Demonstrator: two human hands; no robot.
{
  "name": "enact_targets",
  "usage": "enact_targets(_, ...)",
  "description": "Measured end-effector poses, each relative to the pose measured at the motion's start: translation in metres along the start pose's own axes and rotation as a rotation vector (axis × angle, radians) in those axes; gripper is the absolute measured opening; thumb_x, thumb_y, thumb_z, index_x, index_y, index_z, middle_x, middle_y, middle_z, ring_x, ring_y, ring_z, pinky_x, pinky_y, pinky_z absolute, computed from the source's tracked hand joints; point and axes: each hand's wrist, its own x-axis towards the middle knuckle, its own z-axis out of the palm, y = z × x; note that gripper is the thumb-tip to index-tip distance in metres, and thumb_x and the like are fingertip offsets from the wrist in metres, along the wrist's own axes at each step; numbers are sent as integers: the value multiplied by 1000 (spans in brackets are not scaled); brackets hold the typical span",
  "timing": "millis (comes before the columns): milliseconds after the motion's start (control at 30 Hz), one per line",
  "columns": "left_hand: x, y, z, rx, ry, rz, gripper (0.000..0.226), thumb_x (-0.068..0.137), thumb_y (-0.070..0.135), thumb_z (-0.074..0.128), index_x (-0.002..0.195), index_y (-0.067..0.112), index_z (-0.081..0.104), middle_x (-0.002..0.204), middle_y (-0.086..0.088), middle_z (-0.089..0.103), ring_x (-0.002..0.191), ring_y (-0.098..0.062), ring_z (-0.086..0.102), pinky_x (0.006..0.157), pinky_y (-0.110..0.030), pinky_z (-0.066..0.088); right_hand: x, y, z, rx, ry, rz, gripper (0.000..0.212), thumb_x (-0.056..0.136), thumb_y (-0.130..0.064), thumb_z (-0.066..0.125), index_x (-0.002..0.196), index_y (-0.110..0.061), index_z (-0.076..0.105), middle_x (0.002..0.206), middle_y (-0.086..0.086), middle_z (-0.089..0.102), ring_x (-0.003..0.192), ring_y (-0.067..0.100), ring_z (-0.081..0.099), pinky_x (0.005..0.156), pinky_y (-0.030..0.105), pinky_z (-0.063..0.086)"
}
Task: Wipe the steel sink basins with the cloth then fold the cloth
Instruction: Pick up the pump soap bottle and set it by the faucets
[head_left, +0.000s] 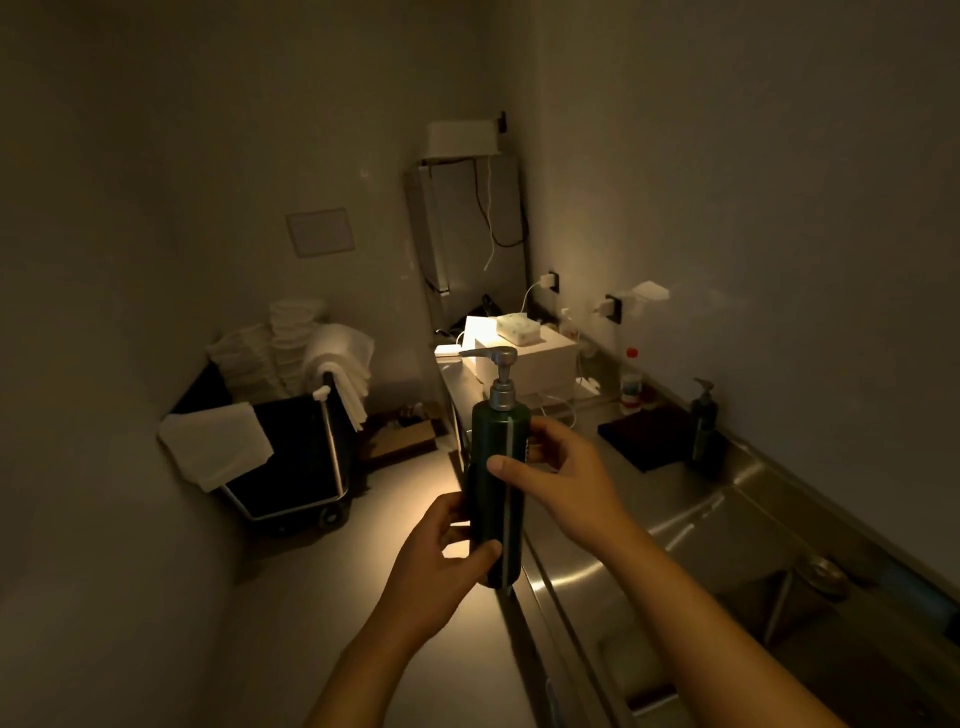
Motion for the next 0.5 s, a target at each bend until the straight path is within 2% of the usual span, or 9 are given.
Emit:
enact_targets(167,51,-9,-2,22,-29,-2,48,92,19,76,128,41,52,124,21,62,105,12,62,71,0,46,44,21,-4,-7,22,6,52,82,-31,83,129,-30,62,122,-10,68,115,7,63,96,31,54)
enact_targets(400,122,-45,-15,-16,-71,11,53,91,24,78,136,36,53,129,21,63,116,0,64,77,-6,50,104,46,9,-74,50,17,50,82,-36,83,128,-31,63,121,-10,68,116,10,63,97,34,53)
enact_targets(500,154,-62,-26,-52,-108,27,52,92,22,77,135,35,52,129,20,61,113,0,64,76,-4,50,129,58,23,-128,87,29,52,82,-39,82,129,-31,62,122,-12,67,115,7,63,94,27,52)
